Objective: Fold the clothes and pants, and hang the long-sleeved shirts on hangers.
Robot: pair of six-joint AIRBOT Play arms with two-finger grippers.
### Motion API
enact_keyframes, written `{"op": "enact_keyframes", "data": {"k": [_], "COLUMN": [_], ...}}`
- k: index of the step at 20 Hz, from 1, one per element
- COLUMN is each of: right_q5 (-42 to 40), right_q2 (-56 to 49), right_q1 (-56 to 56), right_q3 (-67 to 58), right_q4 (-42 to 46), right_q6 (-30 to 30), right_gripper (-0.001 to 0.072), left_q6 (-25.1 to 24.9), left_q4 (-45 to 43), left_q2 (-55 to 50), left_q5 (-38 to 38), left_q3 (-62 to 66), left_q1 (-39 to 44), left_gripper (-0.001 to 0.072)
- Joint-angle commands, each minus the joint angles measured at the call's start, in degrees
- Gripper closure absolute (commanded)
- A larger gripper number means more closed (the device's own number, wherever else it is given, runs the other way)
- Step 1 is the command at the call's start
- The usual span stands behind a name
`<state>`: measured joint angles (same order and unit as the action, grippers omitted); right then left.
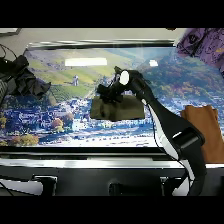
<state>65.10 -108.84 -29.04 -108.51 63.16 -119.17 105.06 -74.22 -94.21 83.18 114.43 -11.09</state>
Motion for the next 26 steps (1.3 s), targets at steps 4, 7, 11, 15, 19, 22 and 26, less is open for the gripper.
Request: {"op": "enact_keyframes", "data": {"k": [4, 7, 11, 15, 19, 22, 26], "right_q5": [-4.81, -1.70, 12.24, 20.31, 15.28, 8.13, 2.78], "right_q2": [2.73, 7.87, 13.03, 13.18, 13.18, 12.52, 8.46], "right_q1": [1.36, 7.85, 24.00, 38.99, 44.92, 43.80, 40.39], "right_q3": [-0.11, -0.11, -0.09, 5.95, 23.30, 34.14, 38.47], "right_q4": [-1.01, -1.03, -3.96, -9.79, -20.52, -23.45, -27.80], "right_q6": [2.64, 5.16, 16.39, 28.57, 37.24, 42.42, 47.08], "right_gripper": [0.0166, 0.0162, 0.0160, 0.0162, 0.0167, 0.0174, 0.0183], "left_q6": [-0.09, -0.11, -0.11, -0.11, -0.09, -0.11, -0.13], "left_q4": [0.02, 0.02, 0.00, 0.00, 0.02, 0.04, 0.02], "left_q2": [-0.11, -0.11, -0.11, -0.11, -0.11, -0.11, -0.11], "left_q5": [-0.22, -0.24, -0.24, -0.35, -1.88, -2.99, -4.24], "left_q3": [-1.66, -1.66, -1.66, -1.66, -1.66, -1.66, -1.66], "left_q1": [0.22, 0.22, 0.22, 0.22, 0.22, 0.22, 0.22], "left_gripper": [0.0690, 0.0689, 0.0690, 0.0689, 0.0689, 0.0689, 0.0689]}}
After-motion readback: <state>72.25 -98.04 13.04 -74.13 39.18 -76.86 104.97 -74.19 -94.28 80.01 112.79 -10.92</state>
